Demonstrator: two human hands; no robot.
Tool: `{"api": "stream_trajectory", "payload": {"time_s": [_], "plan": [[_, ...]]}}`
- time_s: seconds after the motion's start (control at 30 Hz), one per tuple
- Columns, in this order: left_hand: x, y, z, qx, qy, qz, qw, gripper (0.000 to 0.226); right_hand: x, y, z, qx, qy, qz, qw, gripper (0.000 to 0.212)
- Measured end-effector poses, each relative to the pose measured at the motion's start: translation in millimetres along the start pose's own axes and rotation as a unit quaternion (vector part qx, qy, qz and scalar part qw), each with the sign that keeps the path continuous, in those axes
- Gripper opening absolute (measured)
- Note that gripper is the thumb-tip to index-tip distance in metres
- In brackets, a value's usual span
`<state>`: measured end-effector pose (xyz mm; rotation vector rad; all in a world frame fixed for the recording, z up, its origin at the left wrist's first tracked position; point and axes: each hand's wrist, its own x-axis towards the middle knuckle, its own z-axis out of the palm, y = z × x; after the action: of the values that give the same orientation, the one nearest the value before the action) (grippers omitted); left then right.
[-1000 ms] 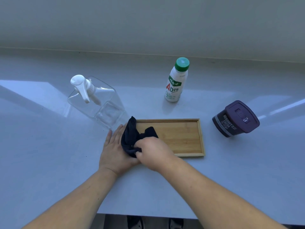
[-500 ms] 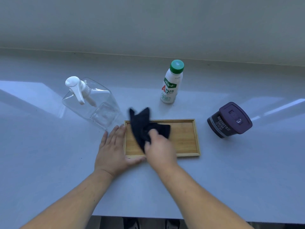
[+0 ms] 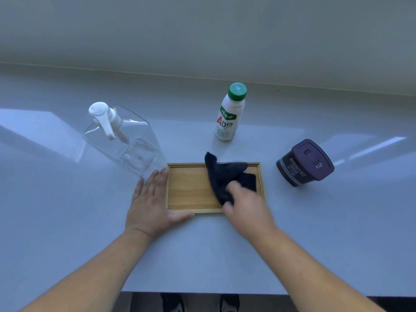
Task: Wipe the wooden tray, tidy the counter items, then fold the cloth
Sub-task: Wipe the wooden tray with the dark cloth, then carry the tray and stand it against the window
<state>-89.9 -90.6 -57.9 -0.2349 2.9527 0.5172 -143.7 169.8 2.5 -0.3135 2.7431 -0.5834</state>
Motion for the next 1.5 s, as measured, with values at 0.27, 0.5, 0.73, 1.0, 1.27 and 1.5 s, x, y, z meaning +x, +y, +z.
{"api": "stream_trajectory", "payload": {"time_s": [0.27,0.5,0.73,1.0,1.27,1.5], "plan": [[-3,4,-17,-0.040,-0.047,0.010,0.998,0.124,-85,-6,39,-0.102,-0.105,-0.244,0.958,0.021],[-17,19,-39,-0.087,-0.007,-0.103,0.991,0.081,-60,12,-7,0.102,-0.022,0.025,0.994,0.047],[-2,45,-43,-0.197,-0.079,-0.242,0.947,0.021,8,33,-27,0.186,-0.008,0.296,0.937,0.019],[-18,43,-61,-0.272,-0.068,-0.239,0.930,0.016,-5,27,-45,0.271,0.015,0.270,0.924,0.011],[-47,64,-89,-0.324,-0.073,-0.174,0.927,0.013,-61,35,-58,0.323,0.083,0.287,0.898,0.025],[-51,107,-86,-0.323,-0.128,-0.094,0.933,0.015,-115,66,-76,0.335,0.152,0.332,0.869,0.025]]}}
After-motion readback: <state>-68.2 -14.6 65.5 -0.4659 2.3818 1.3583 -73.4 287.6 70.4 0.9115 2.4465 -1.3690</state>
